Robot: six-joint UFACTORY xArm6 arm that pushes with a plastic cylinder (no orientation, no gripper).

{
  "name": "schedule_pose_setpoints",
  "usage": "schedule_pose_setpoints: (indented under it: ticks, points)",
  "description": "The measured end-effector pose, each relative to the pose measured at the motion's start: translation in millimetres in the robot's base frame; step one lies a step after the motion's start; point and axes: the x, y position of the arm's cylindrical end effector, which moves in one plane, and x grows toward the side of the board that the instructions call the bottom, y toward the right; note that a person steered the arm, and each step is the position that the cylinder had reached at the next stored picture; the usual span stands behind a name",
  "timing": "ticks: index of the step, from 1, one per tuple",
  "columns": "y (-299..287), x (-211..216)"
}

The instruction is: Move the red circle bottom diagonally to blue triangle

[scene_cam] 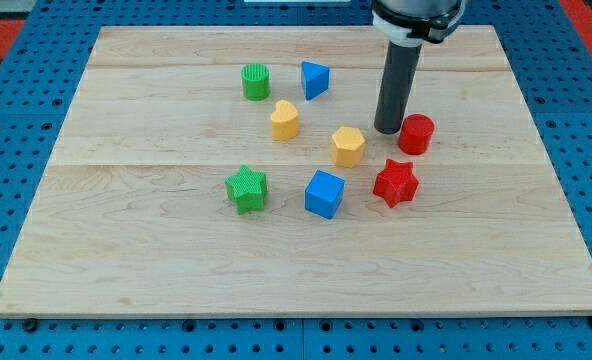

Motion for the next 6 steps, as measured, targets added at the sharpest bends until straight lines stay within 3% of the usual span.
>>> schedule_pose_setpoints:
  ticks: [1,3,4,5,6]
  points:
    - [-36.6,26.5]
    - [64.2,39.0]
    - [71.3,24.5]
    - [67.3,19.3]
    - [34.2,50.2]
